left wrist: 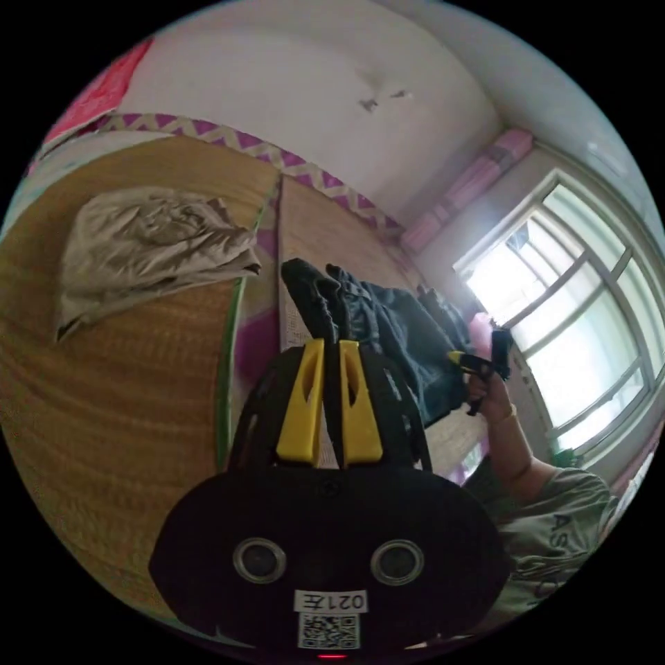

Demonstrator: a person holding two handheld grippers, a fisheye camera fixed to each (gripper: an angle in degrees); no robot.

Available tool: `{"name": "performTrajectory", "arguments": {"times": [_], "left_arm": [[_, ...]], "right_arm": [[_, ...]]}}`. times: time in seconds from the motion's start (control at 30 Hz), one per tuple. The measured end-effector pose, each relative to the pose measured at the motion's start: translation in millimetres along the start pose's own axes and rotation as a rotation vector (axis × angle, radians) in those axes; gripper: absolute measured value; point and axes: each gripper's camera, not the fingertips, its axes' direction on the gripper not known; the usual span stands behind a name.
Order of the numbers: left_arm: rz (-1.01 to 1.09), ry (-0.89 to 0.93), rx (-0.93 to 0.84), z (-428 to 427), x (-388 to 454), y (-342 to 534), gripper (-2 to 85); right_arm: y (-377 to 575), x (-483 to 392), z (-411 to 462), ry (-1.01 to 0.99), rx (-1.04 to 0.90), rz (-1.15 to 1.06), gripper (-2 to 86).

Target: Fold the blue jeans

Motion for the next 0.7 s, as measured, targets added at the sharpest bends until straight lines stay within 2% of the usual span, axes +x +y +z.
{"name": "performTrajectory", "arguments": {"times": [0.03, 0.13, 0.2, 0.27, 0.33, 0.4, 0.47, 0.6, 0.7], "left_arm": [[0.014, -0.030, -0.024, 13.9, 3.8, -3.2, 1.5], [-0.002, -0.133, -0.143, 62.8, 10.0, -5.6, 2.7], [-0.002, -0.133, -0.132, 65.3, 19.5, 3.6, 6.1], [-0.004, -0.160, -0.128, 62.8, 31.3, 13.1, 7.4], [0.012, -0.224, -0.132, 61.3, 48.4, 23.3, 7.2], [0.047, -0.355, -0.098, 59.0, 74.8, 38.3, 4.4], [0.060, -0.430, -0.061, 58.5, 93.2, 49.6, 1.1], [0.109, -0.520, -0.020, 65.6, 131.1, 73.2, -0.7], [0.097, -0.541, -0.007, 75.2, 150.1, 84.8, -0.9]], "right_arm": [[9.9, -1.9, 1.7, 0.036, 0.011, 0.011, 5.0], [44.1, -21.0, 26.3, 0.350, -0.051, 0.017, 7.3], [65.7, -64.6, 38.5, 0.543, -0.016, -0.110, 8.7], [74.9, -119.0, 53.5, 0.626, 0.039, -0.269, 9.1], [73.0, -174.2, 81.3, 0.649, 0.047, -0.422, 9.6], [54.8, -230.5, 137.6, 0.530, -0.042, -0.546, 10.8], [39.5, -260.8, 190.1, 0.492, -0.125, -0.599, 11.4], [12.4, -306.5, 285.9, 0.626, -0.193, -0.626, 14.5], [-3.6, -323.0, 318.4, 0.736, -0.202, -0.624, 11.1]]}}
